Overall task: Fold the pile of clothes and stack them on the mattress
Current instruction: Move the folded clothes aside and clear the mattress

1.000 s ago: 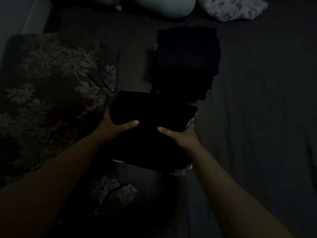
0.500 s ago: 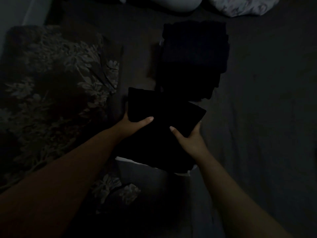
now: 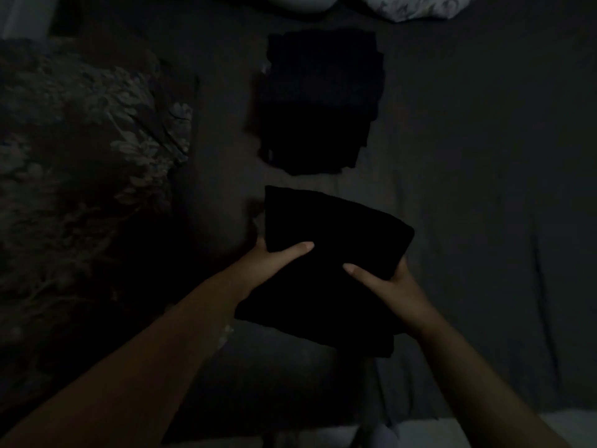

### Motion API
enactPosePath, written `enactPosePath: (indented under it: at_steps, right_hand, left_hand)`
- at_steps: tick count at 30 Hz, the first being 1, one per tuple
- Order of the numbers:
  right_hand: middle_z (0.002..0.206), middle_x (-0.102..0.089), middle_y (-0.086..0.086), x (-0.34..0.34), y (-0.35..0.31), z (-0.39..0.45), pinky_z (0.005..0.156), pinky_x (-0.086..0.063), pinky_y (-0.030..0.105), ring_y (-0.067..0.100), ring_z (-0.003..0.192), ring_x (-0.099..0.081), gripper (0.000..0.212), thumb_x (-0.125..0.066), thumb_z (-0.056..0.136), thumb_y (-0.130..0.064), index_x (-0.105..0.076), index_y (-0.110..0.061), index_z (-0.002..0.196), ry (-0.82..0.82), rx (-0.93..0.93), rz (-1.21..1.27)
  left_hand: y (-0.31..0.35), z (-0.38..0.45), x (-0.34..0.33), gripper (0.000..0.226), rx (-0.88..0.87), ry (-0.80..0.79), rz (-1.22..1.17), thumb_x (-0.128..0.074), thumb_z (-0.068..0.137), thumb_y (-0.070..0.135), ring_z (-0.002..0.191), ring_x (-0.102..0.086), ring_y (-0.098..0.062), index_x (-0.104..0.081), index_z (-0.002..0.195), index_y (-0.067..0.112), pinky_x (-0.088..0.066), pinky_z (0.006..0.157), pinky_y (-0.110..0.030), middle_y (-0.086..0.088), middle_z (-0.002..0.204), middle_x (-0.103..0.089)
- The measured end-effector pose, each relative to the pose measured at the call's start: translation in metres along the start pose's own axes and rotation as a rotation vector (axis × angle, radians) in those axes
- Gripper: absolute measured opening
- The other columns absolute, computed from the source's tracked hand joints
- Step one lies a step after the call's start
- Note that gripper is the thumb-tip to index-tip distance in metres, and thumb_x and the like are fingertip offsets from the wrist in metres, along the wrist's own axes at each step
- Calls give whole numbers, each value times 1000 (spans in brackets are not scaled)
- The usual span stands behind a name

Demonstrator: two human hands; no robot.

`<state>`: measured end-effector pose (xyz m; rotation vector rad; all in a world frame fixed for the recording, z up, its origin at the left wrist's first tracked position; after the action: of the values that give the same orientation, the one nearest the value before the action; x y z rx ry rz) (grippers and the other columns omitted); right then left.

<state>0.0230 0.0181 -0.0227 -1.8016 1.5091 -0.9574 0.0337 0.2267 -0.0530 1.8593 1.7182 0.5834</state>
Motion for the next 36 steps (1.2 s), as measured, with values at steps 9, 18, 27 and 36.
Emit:
enactPosePath:
  at_steps: [9, 18, 27, 36]
  right_hand:
    - [120, -63, -9, 223, 52, -51, 75, -55, 19, 3, 102, -64, 78, -84, 60, -46, -49, -35, 129, 22, -60, -32]
    - [125, -59, -9, 498, 118, -93, 86, -54, 36, 12, 108, -62, 99, -86, 41, -60, -45, -40, 129, 201, -102, 57]
    - [124, -57, -13, 630, 139, -70, 93, -49, 31, 6, 109, -58, 76, -80, 66, -38, -43, -33, 132, 137, -49, 68]
    - [126, -55, -11, 682, 153, -39, 94, -48, 27, 5, 111, -56, 88, -85, 61, -36, -40, -27, 136, 140, -88, -3]
  left_hand:
    - [-25, 2, -233, 110, -35, -111, 97, -72, 45, 73, 120, -51, -11, -30, 140, 35, -41, 106, -33, 12, 135, -49]
    - [-13, 8, -526, 94, -48, -311, 148, -70, 69, 62, 127, -47, -19, -20, 145, 39, -37, 109, -40, 7, 143, -43]
    - [-30, 54, -649, 139, 76, -37, 61, -31, 25, 106, 135, -36, -29, -35, 143, 32, -25, 114, -48, -3, 149, -37]
    - [-16, 61, -670, 113, 87, 35, 288, -44, 50, 96, 138, -29, -34, -17, 145, 43, -23, 115, -48, -8, 153, -28]
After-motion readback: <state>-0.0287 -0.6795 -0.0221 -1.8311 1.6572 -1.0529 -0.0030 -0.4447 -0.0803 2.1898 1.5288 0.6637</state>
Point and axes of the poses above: each hand's wrist, its own z-axis towards the middle knuckle, its own x-axis out of the back of the hand, y = z × x, the point moved 6 cm from there along z, towards the middle knuckle
